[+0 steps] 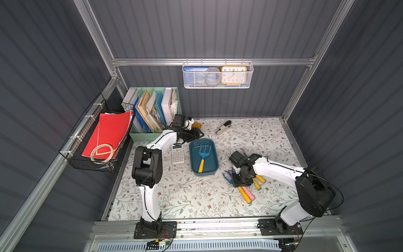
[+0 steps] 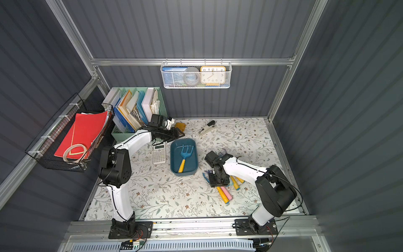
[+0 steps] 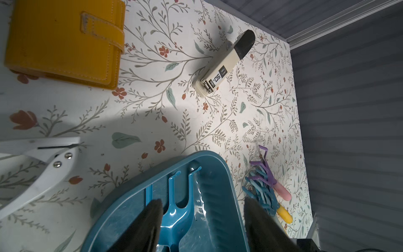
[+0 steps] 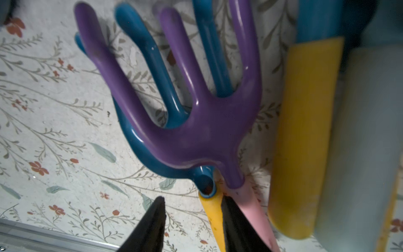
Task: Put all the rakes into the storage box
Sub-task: Pick up the rake at the center of the board.
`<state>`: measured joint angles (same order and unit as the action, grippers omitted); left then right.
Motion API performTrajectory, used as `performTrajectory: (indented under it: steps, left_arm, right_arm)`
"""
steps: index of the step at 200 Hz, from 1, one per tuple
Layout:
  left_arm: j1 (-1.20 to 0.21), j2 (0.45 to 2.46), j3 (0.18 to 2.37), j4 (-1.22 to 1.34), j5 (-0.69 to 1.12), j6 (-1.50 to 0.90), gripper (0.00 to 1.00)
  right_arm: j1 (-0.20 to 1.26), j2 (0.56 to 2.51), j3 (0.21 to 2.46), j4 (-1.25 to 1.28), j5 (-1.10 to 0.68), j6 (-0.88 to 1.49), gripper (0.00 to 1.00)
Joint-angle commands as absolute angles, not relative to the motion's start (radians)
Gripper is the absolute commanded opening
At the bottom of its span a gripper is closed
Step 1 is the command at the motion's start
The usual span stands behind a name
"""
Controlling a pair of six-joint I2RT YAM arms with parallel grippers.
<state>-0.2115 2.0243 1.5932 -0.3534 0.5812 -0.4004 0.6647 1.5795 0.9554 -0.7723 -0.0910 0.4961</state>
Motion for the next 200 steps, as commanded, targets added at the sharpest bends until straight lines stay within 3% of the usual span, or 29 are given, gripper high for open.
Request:
performTrajectory:
  steps: [1,158,171,200]
  left_arm:
    - [-0.211,2.011,1.582,-0.34,0.58,-0.42,0.65]
    - [-0.212,2.041,1.601,-0.362,0.581,-0.416,0.65]
    - [-0.212,2.045,1.606,-0.362,0.585,-0.416,0.65]
    - [-0.212,2.047,1.606,-0.364,0.587,-0.417,0.64]
  right_arm:
    - [0.663,1.589,0.954,-0.735,-0.051,0.531,0.45]
    - [0.558,1.685,0.888,-0.666,-0.023,0.48,0.45]
    - [0.554,1.696,0.878,-0.648,-0.035,0.489,0.4]
    - [0.549,1.721,0.912,-0.644,-0.068,0.495,0.14]
